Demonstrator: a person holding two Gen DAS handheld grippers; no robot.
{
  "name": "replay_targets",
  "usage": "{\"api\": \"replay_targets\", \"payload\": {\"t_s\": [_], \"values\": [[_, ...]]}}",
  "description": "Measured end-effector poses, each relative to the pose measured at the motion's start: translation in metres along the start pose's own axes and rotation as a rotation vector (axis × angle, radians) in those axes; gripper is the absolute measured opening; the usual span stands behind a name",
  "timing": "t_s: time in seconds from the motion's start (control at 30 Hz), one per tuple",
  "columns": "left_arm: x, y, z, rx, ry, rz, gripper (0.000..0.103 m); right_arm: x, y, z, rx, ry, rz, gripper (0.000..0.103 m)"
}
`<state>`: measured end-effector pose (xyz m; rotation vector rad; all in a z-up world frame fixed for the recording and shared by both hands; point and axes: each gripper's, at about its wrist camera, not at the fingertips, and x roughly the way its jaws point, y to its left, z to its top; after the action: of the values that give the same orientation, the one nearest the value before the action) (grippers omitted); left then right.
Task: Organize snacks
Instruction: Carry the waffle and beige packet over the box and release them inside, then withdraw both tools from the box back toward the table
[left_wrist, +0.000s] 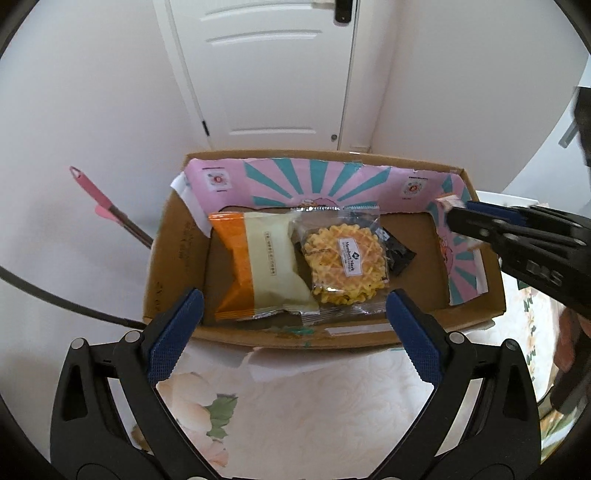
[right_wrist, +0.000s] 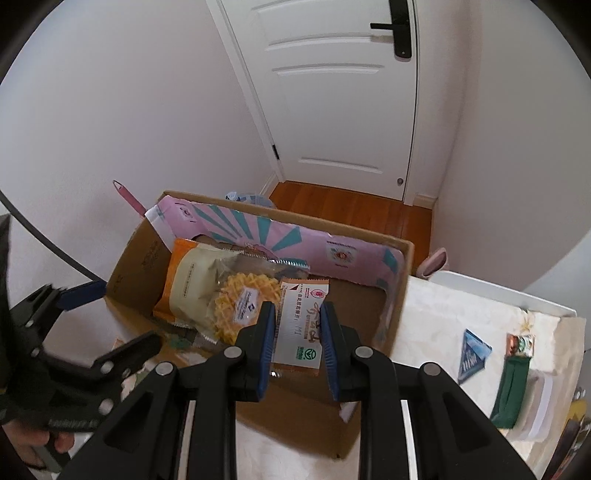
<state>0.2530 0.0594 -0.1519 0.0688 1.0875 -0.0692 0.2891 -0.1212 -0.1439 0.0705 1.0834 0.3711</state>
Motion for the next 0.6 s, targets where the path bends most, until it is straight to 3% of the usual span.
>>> {"api": "replay_targets", "payload": {"t_s": [0.13, 0.17, 0.23, 0.27, 0.3, 0.6], "values": [[-0.005, 0.007, -0.002, -0.01, -0.008, -0.001, 0.099, 0.022, 0.0, 0.006, 0.012, 0.054, 0.003, 0.023], [-0.006, 0.008, -0.003, -0.01, -0.01, -0.002, 0.099, 0.028, -0.001, 0.007, 0.021, 0.075, 0.002, 0.028], [-0.007, 0.009, -0.003, -0.01, -0.013, -0.005, 0.099, 0.037, -0.005, 0.007, 0.05, 0.098, 0.0, 0.058], [-0.008, 0.01, -0.003, -0.009, -0.015, -0.005, 0.099, 0.038, -0.006, 0.006, 0.062, 0.096, 0.003, 0.082], [-0.01, 0.01, -0.004, -0.006, -0.017, -0.004, 0.099, 0.037, -0.007, 0.005, 0.072, 0.088, 0.008, 0.087], [-0.026, 0.009, -0.007, 0.024, -0.047, -0.019, 0.099, 0.007, -0.002, -0.001, 0.093, 0.014, 0.01, 0.087]]}}
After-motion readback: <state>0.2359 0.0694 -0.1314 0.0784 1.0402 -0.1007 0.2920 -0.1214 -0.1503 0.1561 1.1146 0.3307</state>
